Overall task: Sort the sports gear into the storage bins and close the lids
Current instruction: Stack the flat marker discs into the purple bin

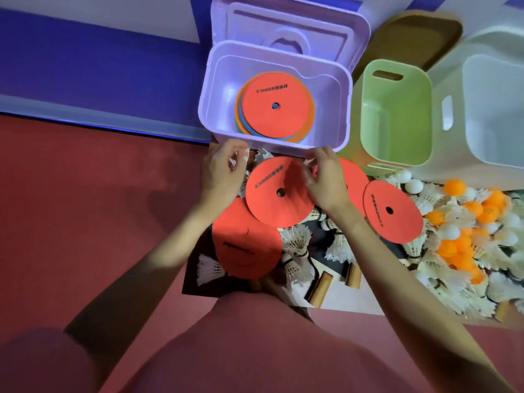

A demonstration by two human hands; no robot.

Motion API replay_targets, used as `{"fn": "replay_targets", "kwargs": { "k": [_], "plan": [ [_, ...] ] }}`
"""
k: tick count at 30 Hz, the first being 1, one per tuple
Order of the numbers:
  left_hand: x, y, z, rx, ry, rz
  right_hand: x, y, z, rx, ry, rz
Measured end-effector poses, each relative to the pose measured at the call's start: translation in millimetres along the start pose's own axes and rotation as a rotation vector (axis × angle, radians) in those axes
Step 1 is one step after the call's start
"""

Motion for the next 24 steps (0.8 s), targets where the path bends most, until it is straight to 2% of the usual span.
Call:
{"fn": "replay_targets", "kwargs": {
  "k": [5,11,17,20,24],
  "plan": [
    [-42,4,45,-0.207,0.253,-0.271,6,-16,15,-0.135,-0.060,0.333],
    [-55,7,76,-0.412,0.435,-0.424,-1,-20,22,-0.198,-0.146,0.394],
    [-53,3,91,-0.549,0.550,-0.477,-7,-13,20,-0.089,-0.124,0.276],
    [-54,-4,97,-0.543,0.562,-0.478,-3,-8,26,-0.017,-0.053,0.078],
    [-50,-9,101,-0.482,0.544,-0.524,-4,-1,41,-0.024,0.045,-0.226]
  ]
}}
Point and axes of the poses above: each hand's wrist, its own z-axis away from the middle knuckle, its own y-axis out of the back of the hand, x = y × z, the point moved 1 cm from there along -z, towards the middle knuckle, and after that the axes turned 8 degrees about -x, right-handed, at the moved point
